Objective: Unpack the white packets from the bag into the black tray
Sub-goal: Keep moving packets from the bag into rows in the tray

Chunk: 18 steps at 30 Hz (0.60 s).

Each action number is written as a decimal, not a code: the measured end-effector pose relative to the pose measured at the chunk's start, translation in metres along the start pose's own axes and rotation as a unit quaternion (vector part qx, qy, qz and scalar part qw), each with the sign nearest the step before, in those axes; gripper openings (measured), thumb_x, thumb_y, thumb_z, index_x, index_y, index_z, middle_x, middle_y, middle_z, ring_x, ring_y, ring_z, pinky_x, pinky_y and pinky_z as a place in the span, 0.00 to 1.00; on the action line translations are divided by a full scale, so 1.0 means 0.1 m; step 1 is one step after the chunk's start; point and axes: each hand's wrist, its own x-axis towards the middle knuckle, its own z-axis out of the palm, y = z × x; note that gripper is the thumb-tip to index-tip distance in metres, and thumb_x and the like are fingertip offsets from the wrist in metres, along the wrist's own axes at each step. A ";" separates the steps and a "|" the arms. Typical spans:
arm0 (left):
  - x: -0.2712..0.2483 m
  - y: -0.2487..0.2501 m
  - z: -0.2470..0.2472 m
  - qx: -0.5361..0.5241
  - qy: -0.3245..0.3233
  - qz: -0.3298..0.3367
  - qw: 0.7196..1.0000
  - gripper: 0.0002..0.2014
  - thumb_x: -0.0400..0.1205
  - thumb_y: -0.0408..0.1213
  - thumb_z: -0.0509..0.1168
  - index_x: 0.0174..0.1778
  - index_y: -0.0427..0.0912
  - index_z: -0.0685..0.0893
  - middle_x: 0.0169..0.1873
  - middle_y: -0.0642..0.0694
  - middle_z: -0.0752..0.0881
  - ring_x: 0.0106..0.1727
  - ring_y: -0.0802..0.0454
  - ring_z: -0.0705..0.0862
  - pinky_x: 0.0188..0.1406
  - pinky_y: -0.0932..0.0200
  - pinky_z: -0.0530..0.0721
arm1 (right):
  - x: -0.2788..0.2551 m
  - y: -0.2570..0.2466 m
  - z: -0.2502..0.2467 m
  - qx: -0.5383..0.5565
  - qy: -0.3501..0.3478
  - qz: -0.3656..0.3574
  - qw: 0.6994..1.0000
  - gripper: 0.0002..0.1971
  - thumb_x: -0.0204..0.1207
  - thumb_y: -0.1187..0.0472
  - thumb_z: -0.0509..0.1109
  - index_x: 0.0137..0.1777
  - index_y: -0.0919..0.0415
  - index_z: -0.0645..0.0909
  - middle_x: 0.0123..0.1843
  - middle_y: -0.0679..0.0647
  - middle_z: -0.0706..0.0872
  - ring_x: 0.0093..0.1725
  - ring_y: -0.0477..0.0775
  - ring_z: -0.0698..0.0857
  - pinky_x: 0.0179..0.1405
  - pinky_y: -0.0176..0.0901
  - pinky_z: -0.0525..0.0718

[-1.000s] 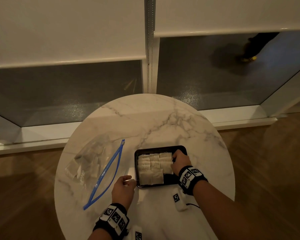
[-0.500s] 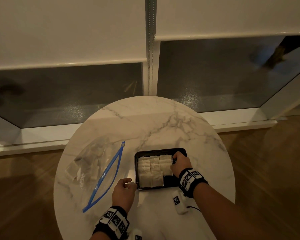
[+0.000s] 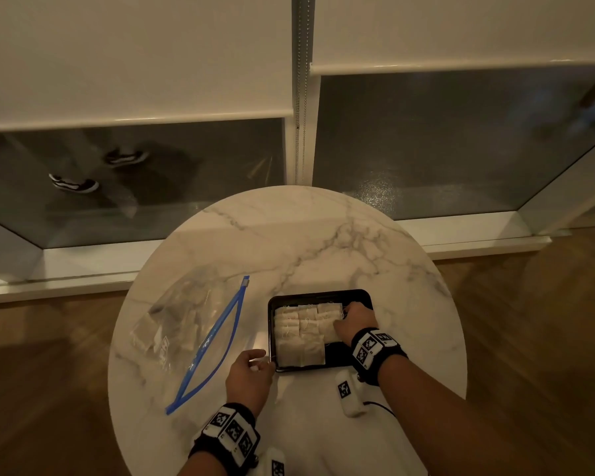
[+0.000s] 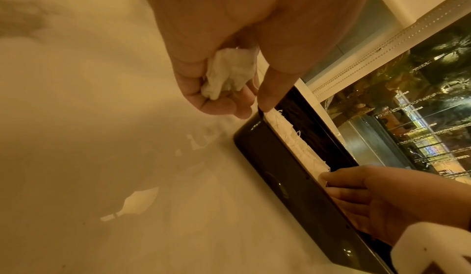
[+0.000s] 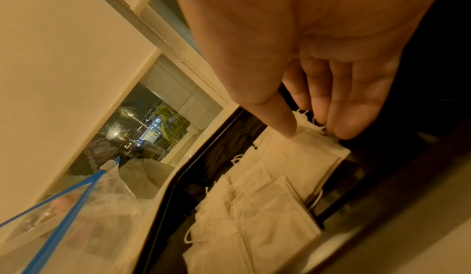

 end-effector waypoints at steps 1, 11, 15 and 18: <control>0.00 0.00 0.00 0.000 0.000 0.001 1.000 0.09 0.80 0.33 0.72 0.53 0.50 0.83 0.46 0.41 0.89 0.41 0.45 0.89 0.46 0.47 0.89 | 0.00 -0.02 0.00 0.004 -0.006 0.007 1.000 0.12 0.75 0.60 0.70 0.56 0.64 0.83 0.53 0.59 0.88 0.51 0.59 0.87 0.44 0.41 0.85; -0.03 0.02 0.00 0.006 -0.001 0.003 1.000 0.09 0.81 0.34 0.71 0.52 0.52 0.82 0.48 0.43 0.88 0.45 0.47 0.89 0.49 0.48 0.89 | -0.02 -0.09 -0.01 0.018 -0.029 0.017 0.999 0.12 0.75 0.60 0.68 0.54 0.65 0.85 0.53 0.61 0.88 0.48 0.58 0.87 0.40 0.39 0.82; -0.05 0.03 -0.02 -0.009 0.004 0.004 1.000 0.07 0.81 0.36 0.70 0.53 0.50 0.83 0.45 0.42 0.89 0.40 0.47 0.88 0.44 0.50 0.88 | -0.07 -0.07 -0.05 0.016 -0.019 0.012 1.000 0.14 0.77 0.59 0.68 0.59 0.64 0.83 0.56 0.61 0.87 0.54 0.59 0.86 0.42 0.37 0.79; -0.11 0.05 -0.08 -0.020 0.002 0.005 1.000 0.08 0.81 0.38 0.71 0.55 0.49 0.83 0.47 0.42 0.88 0.41 0.46 0.89 0.41 0.52 0.86 | -0.16 -0.06 -0.10 0.016 0.006 -0.018 1.000 0.15 0.78 0.58 0.68 0.62 0.63 0.82 0.58 0.60 0.87 0.56 0.59 0.85 0.45 0.37 0.79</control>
